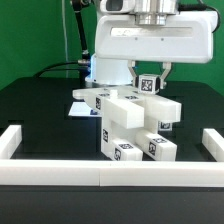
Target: Assemble chair
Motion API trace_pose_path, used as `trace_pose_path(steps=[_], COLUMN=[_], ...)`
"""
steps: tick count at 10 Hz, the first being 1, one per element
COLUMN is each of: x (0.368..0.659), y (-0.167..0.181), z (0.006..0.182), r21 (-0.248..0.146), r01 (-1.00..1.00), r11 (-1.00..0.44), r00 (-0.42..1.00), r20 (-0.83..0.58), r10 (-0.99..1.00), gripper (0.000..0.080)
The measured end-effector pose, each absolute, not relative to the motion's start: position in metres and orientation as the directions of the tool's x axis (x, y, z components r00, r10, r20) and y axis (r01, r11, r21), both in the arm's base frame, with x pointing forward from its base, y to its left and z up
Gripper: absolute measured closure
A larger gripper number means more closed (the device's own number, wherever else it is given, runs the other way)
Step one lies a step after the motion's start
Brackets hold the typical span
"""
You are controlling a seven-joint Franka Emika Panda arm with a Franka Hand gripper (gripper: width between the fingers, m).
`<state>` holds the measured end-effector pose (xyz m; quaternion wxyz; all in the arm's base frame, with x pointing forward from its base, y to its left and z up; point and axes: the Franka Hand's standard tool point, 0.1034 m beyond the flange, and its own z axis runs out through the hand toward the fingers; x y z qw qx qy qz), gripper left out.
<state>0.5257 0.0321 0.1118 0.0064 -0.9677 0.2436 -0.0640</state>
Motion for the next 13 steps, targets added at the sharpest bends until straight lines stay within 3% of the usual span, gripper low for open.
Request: trace_pose_path(steps=[5, 10, 13], x=[0.5256, 0.5249, 0.5248], y=[0.033, 0.0372, 0.0379], z=[0.1117, 0.111, 0.111], r21=[-0.081, -0.119, -0.121], r01=[-0.697, -0.891, -0.894], r11=[-0.712, -0.439, -0.432], r00=[0.706, 0.436, 0.429], r20=[0.1, 0.052, 0.048], r10=[-0.702, -0.898, -0.902], gripper=[0.0528, 0.0528, 0.0527])
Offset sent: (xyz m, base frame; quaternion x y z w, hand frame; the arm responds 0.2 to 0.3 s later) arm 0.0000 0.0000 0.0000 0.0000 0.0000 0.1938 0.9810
